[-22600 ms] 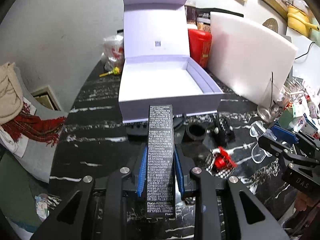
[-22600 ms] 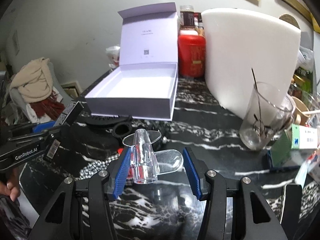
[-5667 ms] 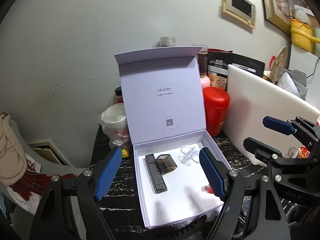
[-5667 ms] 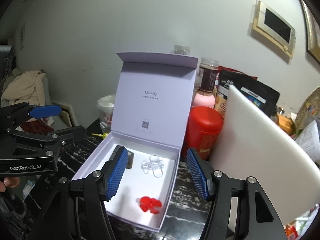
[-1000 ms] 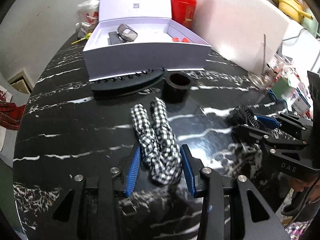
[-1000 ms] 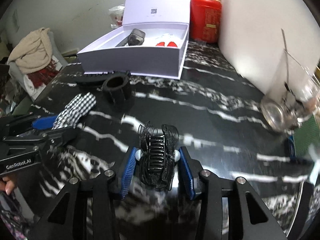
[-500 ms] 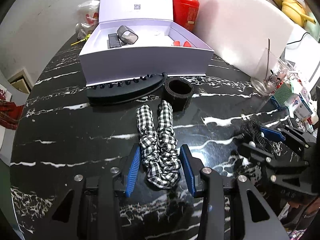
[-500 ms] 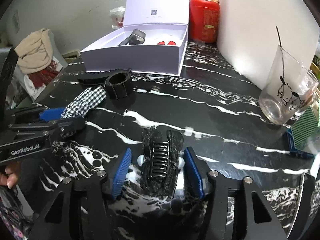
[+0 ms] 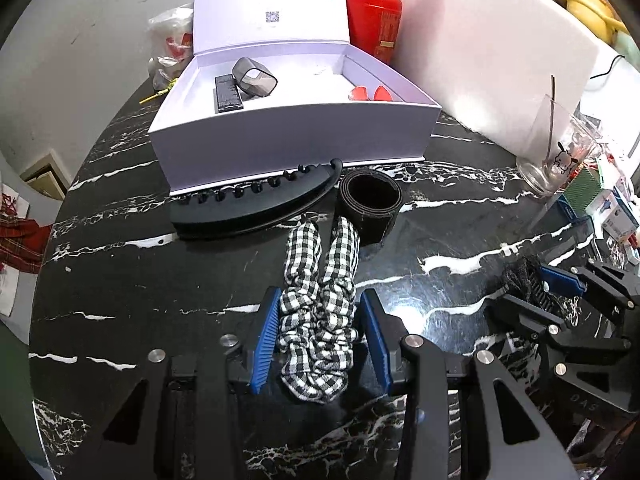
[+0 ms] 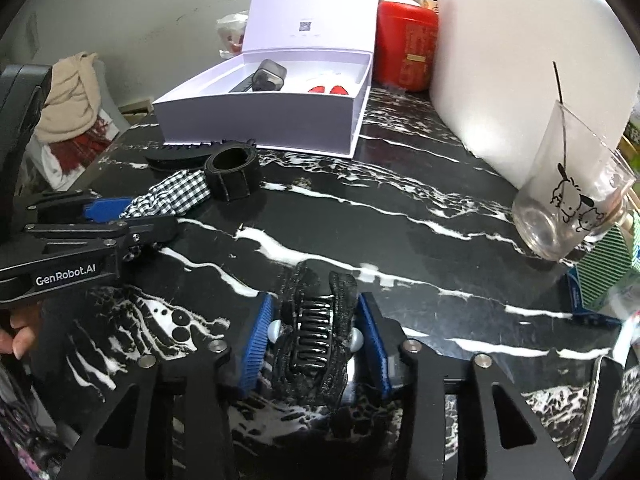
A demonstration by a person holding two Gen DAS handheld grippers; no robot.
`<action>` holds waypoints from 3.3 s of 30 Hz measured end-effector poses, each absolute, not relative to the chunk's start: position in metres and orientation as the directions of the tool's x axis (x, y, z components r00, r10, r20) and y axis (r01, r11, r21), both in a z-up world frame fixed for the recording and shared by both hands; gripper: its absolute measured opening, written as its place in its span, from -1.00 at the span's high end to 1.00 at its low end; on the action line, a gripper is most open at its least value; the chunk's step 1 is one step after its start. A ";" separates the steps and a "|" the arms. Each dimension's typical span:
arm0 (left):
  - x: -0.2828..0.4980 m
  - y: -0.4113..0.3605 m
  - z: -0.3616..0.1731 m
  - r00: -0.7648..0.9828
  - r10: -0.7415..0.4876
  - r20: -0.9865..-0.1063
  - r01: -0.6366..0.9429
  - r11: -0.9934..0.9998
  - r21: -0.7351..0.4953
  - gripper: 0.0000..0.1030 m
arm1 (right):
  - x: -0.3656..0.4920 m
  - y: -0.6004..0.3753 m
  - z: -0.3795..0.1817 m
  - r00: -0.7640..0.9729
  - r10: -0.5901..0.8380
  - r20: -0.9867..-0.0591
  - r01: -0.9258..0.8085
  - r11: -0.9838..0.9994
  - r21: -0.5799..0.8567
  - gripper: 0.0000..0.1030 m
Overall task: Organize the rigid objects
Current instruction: 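Carry the checkered scrunchie and black claw clip with both tools over the gift box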
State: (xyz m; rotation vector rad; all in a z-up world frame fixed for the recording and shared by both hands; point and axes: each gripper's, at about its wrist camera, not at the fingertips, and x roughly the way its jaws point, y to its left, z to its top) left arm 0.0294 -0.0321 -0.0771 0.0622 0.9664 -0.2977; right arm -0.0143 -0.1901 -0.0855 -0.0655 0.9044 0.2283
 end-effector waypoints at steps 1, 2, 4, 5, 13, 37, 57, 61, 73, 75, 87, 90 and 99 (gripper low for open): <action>0.029 -0.032 -0.077 0.533 -0.223 -0.816 0.275 0.958 -0.081 0.22 | -0.015 -0.190 -0.085 0.597 0.171 -0.784 -0.223 0.974 0.042 0.17; 0.029 -0.032 -0.078 0.535 -0.223 -0.815 0.275 0.958 -0.082 0.22 | -0.015 -0.191 -0.086 0.597 0.172 -0.784 -0.222 0.974 0.045 0.17; 0.029 -0.032 -0.078 0.538 -0.226 -0.812 0.279 0.957 -0.081 0.24 | -0.016 -0.191 -0.085 0.595 0.176 -0.784 -0.221 0.974 0.052 0.17; 0.028 -0.032 -0.078 0.541 -0.224 -0.810 0.279 0.957 -0.078 0.40 | -0.016 -0.192 -0.085 0.593 0.182 -0.784 -0.220 0.974 0.059 0.17; 0.022 -0.031 -0.076 0.518 -0.253 -0.817 0.299 0.949 -0.104 0.46 | -0.018 -0.192 -0.083 0.591 0.203 -0.781 -0.221 0.972 0.086 0.17; 0.003 -0.024 -0.024 0.618 -0.306 -0.724 0.338 0.935 -0.107 0.46 | -0.024 -0.176 -0.040 0.679 0.208 -0.704 -0.265 0.964 0.030 0.17; 0.075 -0.028 0.007 0.634 -0.325 -0.702 0.356 0.928 -0.109 0.46 | 0.042 -0.180 -0.012 0.686 0.257 -0.680 -0.303 0.951 0.054 0.17; 0.090 -0.025 0.009 0.642 -0.317 -0.699 0.348 0.932 -0.103 0.46 | 0.059 -0.181 -0.010 0.685 0.257 -0.682 -0.305 0.951 0.052 0.17; 0.140 -0.020 0.024 0.669 -0.286 -0.686 0.341 0.938 -0.058 0.46 | 0.111 -0.182 0.010 0.726 0.279 -0.629 -0.326 0.944 0.042 0.17; 0.149 -0.018 0.029 0.685 -0.278 -0.674 0.332 0.942 -0.051 0.46 | 0.119 -0.182 0.014 0.733 0.281 -0.620 -0.331 0.943 0.036 0.17; 0.198 -0.019 0.043 0.723 -0.242 -0.647 0.307 0.952 -0.013 0.46 | 0.166 -0.179 0.032 0.756 0.290 -0.587 -0.364 0.931 -0.009 0.17; 0.208 -0.021 0.044 0.729 -0.238 -0.642 0.306 0.952 -0.005 0.46 | 0.176 -0.178 0.037 0.763 0.293 -0.576 -0.368 0.930 -0.013 0.17; 0.232 -0.023 0.045 0.755 -0.221 -0.617 0.286 0.958 0.007 0.46 | 0.210 -0.175 0.040 0.759 0.312 -0.572 -0.371 0.929 0.015 0.17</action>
